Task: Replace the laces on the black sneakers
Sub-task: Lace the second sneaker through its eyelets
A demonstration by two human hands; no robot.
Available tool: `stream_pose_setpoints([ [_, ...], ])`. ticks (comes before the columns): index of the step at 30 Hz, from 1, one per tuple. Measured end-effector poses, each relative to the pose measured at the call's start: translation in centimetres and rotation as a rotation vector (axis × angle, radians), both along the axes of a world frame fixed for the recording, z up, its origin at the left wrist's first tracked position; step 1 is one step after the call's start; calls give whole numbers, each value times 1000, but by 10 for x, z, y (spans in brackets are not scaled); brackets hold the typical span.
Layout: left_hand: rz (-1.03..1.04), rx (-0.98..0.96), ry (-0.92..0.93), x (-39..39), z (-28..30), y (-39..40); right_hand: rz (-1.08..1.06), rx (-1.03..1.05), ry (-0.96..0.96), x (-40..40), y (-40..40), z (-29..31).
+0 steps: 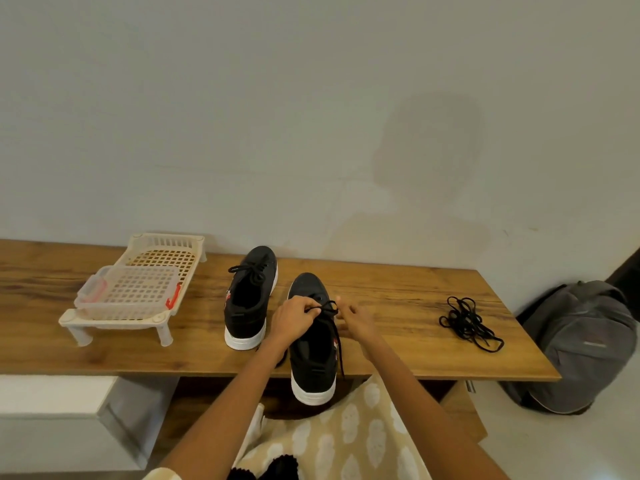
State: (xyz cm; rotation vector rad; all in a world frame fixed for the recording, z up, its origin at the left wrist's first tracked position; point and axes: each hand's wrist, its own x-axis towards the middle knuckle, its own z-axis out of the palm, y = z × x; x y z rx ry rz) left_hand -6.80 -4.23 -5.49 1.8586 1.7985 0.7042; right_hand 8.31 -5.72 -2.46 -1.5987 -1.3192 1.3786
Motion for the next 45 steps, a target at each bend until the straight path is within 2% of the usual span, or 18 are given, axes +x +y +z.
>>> stream_pose_setpoints([
  [3, 79, 33, -10, 6, 1, -5, 183, -96, -173, 10, -12, -5],
  [9, 184, 59, 1, 14, 9, -14, 358, -148, -117, 17, -25, 16],
  [11, 181, 53, 6, 14, 11, -16, 318, -116, -56, 15, -30, 24],
  [16, 159, 32, 18, 13, 14, -16, -71, 135, 242, 15, -23, 27],
  [19, 153, 19, 13, 12, 16, -16, -99, 216, 418, 12, -24, 28],
  [21, 155, 23, 30, 10, 16, -15, -52, 245, 462, 8, -24, 27],
  [23, 153, 23, 32, 9, 17, -14, 21, 255, 377, 5, -21, 20],
  [27, 89, -48, -40, 4, 17, -6, 232, 304, 16, 7, -14, 3],
  [32, -47, -192, -271, -9, 23, -1, 252, 364, -262, 2, -3, -2],
  [39, -35, -266, -358, -15, 21, 0, 153, 415, -399, -11, 3, -2],
  [45, -134, -254, -311, -21, 24, -1, 129, 409, -460, -16, 4, -1],
])
